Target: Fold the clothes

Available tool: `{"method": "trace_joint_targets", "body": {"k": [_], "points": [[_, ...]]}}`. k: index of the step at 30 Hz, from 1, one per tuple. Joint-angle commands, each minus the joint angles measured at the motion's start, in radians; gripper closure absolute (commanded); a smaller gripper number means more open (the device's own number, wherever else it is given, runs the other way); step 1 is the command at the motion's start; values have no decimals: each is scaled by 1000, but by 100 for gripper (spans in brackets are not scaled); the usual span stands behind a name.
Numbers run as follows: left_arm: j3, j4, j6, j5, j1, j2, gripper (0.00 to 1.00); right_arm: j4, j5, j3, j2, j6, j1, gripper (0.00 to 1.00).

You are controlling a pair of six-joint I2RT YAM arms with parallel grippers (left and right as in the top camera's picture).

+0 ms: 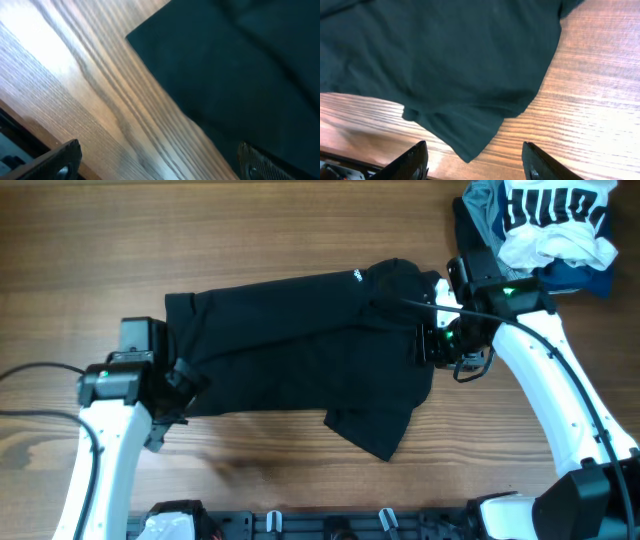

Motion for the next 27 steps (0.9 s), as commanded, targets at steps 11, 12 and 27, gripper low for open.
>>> {"method": "trace_joint_targets", "body": {"k": [11,12,27], "points": [[-100,280,-121,11,74,456,29,119,-12,-111,-14,66,3,39],[-100,282,-121,10,90,466,30,119,-12,-111,-14,66,3,39],[-101,446,-29,-6,210,473,96,169,-127,-391,-13,100,177,51]]}}
